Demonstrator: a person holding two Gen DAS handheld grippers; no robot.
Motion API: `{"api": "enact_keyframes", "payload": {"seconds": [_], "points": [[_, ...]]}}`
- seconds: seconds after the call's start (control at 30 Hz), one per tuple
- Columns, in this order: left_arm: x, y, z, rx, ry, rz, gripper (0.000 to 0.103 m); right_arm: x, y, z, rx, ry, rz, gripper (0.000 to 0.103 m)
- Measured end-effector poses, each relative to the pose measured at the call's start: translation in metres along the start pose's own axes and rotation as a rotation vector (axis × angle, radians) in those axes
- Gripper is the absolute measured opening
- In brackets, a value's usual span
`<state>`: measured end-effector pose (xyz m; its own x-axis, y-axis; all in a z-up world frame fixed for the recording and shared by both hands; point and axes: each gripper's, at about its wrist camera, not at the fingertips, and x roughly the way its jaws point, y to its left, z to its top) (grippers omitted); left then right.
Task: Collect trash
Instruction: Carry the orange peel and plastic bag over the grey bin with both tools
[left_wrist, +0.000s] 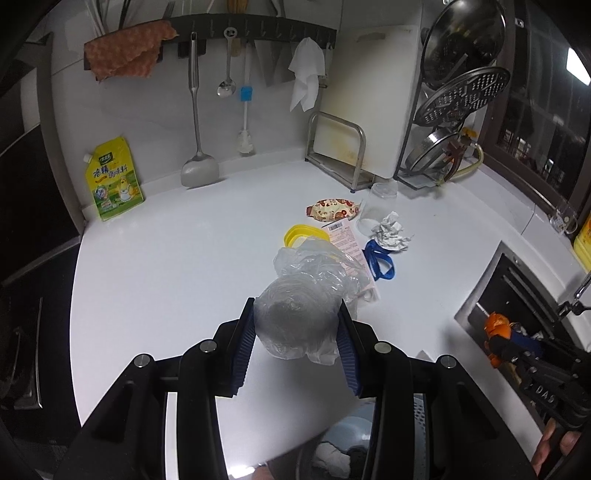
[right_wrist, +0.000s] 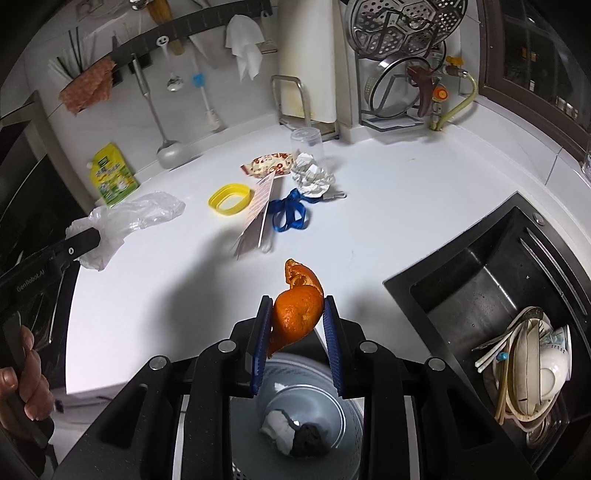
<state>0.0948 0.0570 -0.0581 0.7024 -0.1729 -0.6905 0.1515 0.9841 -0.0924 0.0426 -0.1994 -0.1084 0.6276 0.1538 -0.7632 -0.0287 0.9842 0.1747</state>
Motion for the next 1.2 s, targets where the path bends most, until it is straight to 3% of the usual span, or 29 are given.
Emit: {"api": "enact_keyframes", "payload": {"seconds": [0.3, 0.57, 0.8, 1.03, 1.2], "points": [[-0.05, -0.027, -0.01, 0.032, -0.054, -0.013, 0.04, -0.034, -0.012, -0.024, -0.008, -0.022, 0.032, 0.027], [-0.075, -0.055, -0.042, 0.031, -0.044, -0.014, 0.04, -0.056, -0.022, -0.048, -0.04, -0.018, 0.068, 0.027], [-0.075, -0.076, -0.088, 0.054, 0.03, -0.015, 0.04, -0.056, -0.022, -0.078, -0.07, 0.031, 0.112, 0.027], [-0.051, -0.09, -0.138, 0.069, 0.155, -0.006, 0.04, -0.035, -0.022, -0.111, -0.085, 0.109, 0.129, 0.027], [-0.038, -0.094, -0.157, 0.074, 0.207, -0.007, 0.04, -0.023, -0.018, -0.128, -0.089, 0.161, 0.158, 0.027]]}}
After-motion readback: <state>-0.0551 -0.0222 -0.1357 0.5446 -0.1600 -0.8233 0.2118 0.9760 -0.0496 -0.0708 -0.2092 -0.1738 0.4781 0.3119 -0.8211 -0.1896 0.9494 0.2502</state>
